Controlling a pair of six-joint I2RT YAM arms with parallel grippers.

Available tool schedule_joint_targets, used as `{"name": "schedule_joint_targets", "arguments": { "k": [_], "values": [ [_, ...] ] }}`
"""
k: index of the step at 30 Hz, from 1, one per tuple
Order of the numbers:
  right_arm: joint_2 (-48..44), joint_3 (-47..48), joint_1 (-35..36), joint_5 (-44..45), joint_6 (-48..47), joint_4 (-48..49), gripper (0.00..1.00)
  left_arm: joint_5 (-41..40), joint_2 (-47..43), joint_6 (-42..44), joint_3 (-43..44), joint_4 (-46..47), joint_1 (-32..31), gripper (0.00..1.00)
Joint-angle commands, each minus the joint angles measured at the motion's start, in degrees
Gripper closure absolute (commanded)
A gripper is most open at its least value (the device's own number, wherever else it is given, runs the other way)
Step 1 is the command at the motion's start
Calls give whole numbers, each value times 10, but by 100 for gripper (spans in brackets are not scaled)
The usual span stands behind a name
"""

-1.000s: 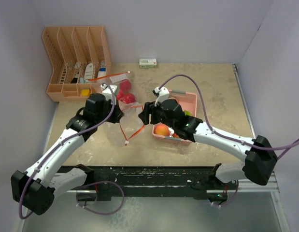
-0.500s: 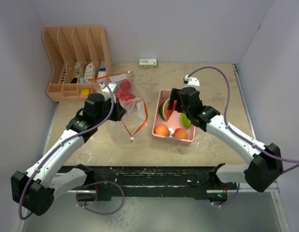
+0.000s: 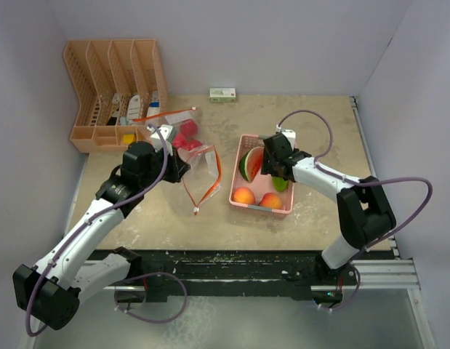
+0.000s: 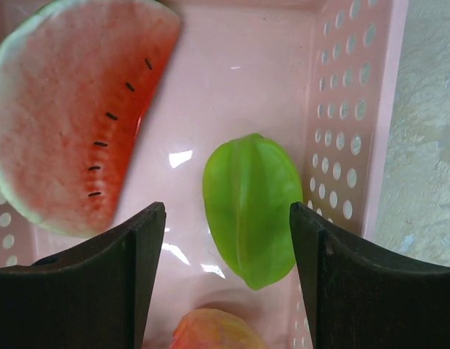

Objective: Place the food in the zip-top bag and seal the zipper
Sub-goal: Pick up the fake fruit from the bin.

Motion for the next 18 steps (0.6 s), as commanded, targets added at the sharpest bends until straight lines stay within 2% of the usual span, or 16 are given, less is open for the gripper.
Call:
{"name": "schedule_joint_targets", "arguments": {
  "k": [1, 5, 9, 14, 18],
  "values": [
    [0, -1, -3, 33, 4, 0, 26, 7, -12, 2, 9, 27, 4, 100],
    [27, 9, -3, 41, -2, -8, 14, 7, -12, 3, 11, 25, 4, 100],
    [67, 28, -3, 60, 4, -29, 9, 3, -13, 4, 11, 23, 4, 100],
    [87, 30, -4, 43, 14, -30, 9, 4, -13, 5, 12, 21, 4, 100],
    [81, 21, -3, 29, 13, -14, 19, 2, -15, 6, 12, 23, 4, 100]
  ]
}}
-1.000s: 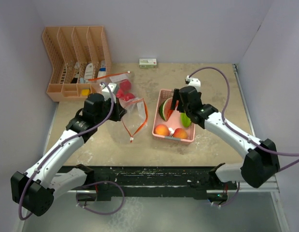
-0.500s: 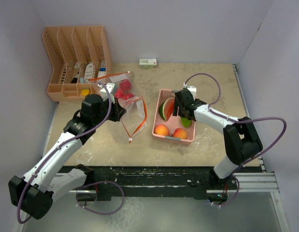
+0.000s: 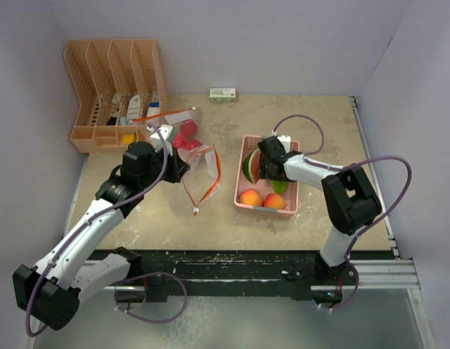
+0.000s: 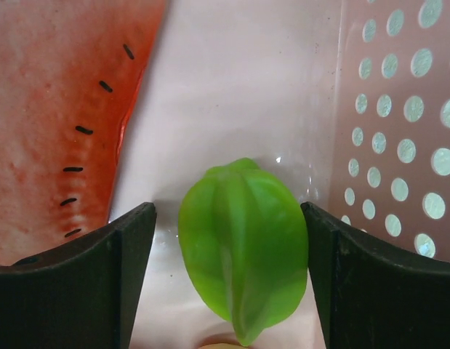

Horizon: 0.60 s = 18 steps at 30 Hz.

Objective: Place the food in the zip-top bag and seal the zipper
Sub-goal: Pick up the fake fruit from the bin.

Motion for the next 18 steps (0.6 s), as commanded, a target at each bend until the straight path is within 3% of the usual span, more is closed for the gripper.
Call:
{"name": "schedule_joint_targets", "arguments": {
  "k": [1, 6, 13, 16, 18],
  "values": [
    [-10, 2, -2, 2, 5, -1, 22, 3, -13, 5, 12, 24, 4, 100],
    [-18, 0, -2, -3, 2, 5, 43, 2, -11, 5, 10, 23, 4, 100],
    [-133, -5, 3, -3, -17, 5, 46, 1, -8, 6, 9, 24, 4, 100],
    [-210, -9, 12, -72, -51, 35, 47, 0, -5, 6, 10, 24, 3, 100],
    [-246, -10, 25, -180, -66, 71, 49, 0, -2, 7, 10, 24, 4, 100]
  ]
}}
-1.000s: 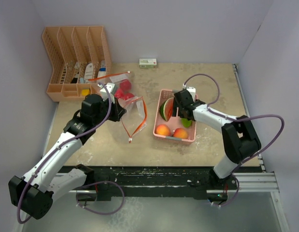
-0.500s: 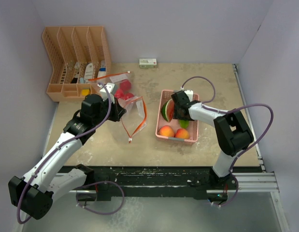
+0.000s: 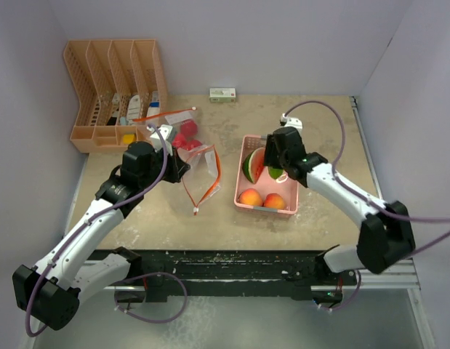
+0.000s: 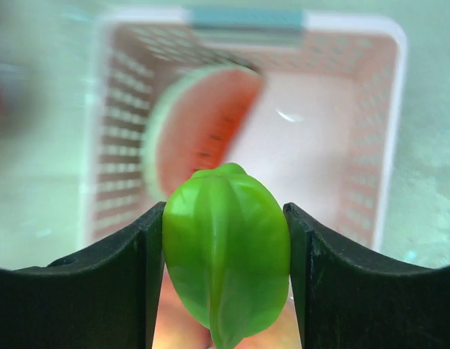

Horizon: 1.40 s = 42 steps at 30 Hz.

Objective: Place the food in the zip-top bag and seal the zipper
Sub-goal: Pick up the fake fruit from the bin, then place the fake fruit in the zipper food storage bag.

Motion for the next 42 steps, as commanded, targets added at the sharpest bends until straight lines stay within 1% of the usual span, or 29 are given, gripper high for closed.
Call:
{"name": "schedule_joint_targets", "arguments": {
  "k": [1, 2, 4, 6, 8, 10, 13, 14, 15, 16, 19, 20, 22, 26, 27, 28, 32, 34, 36, 39, 42],
  "values": [
    [-97, 5, 33, -181, -42, 86, 50, 0, 1, 6, 11, 24, 4, 100],
    [-109, 5, 62, -211, -43, 107, 50, 0, 2, 5, 11, 24, 4, 100],
    [-126, 7, 118, -245, -43, 155, 50, -1, 4, 4, 11, 25, 4, 100],
    [-142, 3, 162, -288, -38, 216, 50, 0, 7, 5, 11, 25, 4, 100],
    [-146, -6, 188, -311, -25, 284, 50, 1, 9, 3, 12, 25, 4, 100],
    [-140, -5, 200, -314, -18, 314, 50, 2, 9, 2, 14, 25, 4, 100],
    [-117, -5, 214, -296, -8, 353, 49, 4, 7, 0, 15, 26, 4, 100],
    [-107, -6, 221, -275, -3, 361, 48, 5, 7, -2, 15, 27, 4, 100],
    [-98, -6, 228, -236, 3, 369, 45, 5, 6, -3, 15, 28, 4, 100],
    [-89, -28, 236, -209, 6, 383, 45, 6, 7, -3, 16, 28, 4, 100],
    [-55, -42, 253, -173, 14, 421, 41, 10, 7, -5, 17, 30, 4, 100],
    [-38, -40, 262, -156, 14, 424, 39, 10, 8, -5, 17, 31, 4, 100],
    [-24, -30, 271, -126, 14, 416, 29, 11, 8, -5, 18, 29, 4, 100],
    [-36, -42, 278, -87, 10, 424, 6, 10, 3, -5, 19, 27, 4, 100],
    [-42, -44, 278, -81, 8, 423, 1, 9, 2, -5, 19, 28, 4, 100],
    [-48, -46, 278, -76, 7, 422, 0, 9, 3, -6, 20, 28, 4, 100],
    [-86, -61, 279, -55, 4, 409, 1, 15, 4, -7, 22, 29, 4, 100],
    [-117, -66, 279, -35, 5, 381, 0, 16, 3, -7, 24, 29, 4, 100],
    [-146, -65, 279, 0, 11, 324, 1, 16, 2, -7, 24, 28, 4, 100],
    [-176, -65, 278, 50, 45, 198, 1, 16, 1, -6, 22, 26, 4, 100],
    [-190, -63, 277, 127, 84, 70, 0, 17, -1, -4, 22, 24, 4, 100]
  ]
}}
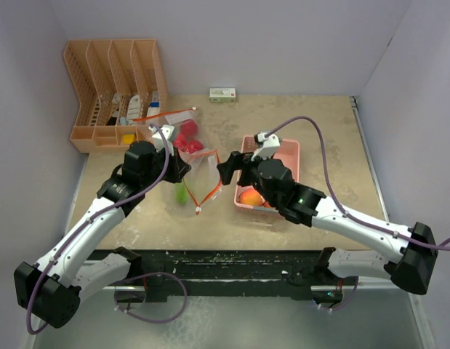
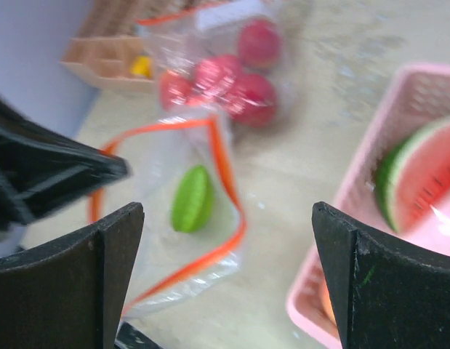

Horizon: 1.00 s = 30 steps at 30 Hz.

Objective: Place the food in the zip-top bag and seal the zipper
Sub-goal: Place the fake fruit in the zipper food storage bag, then pick up the fake fruit from the bin.

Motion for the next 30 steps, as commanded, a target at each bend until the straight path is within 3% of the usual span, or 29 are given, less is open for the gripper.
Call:
{"name": "schedule_joint_targets", "arguments": {
  "k": [1, 4, 9, 16, 21, 30],
  "values": [
    [-13, 6, -3, 132, 69, -224, 1, 11, -13, -3, 22, 24, 4, 100],
    [3, 17, -8, 146, 104, -327, 1, 11, -14, -4, 21, 26, 4, 100],
    [31, 1, -30, 100, 118, -354, 1, 16, -12, -4, 22, 28, 4, 100],
    [64, -45, -93, -19, 56, -253, 1, 15, -14, -4, 20, 27, 4, 100],
    [106, -48, -100, -71, 15, -188, 1, 14, -12, -3, 20, 27, 4, 100],
    [161, -54, -99, -106, -7, -177, 8, 8, -14, 0, 19, 21, 4, 100]
  ]
}}
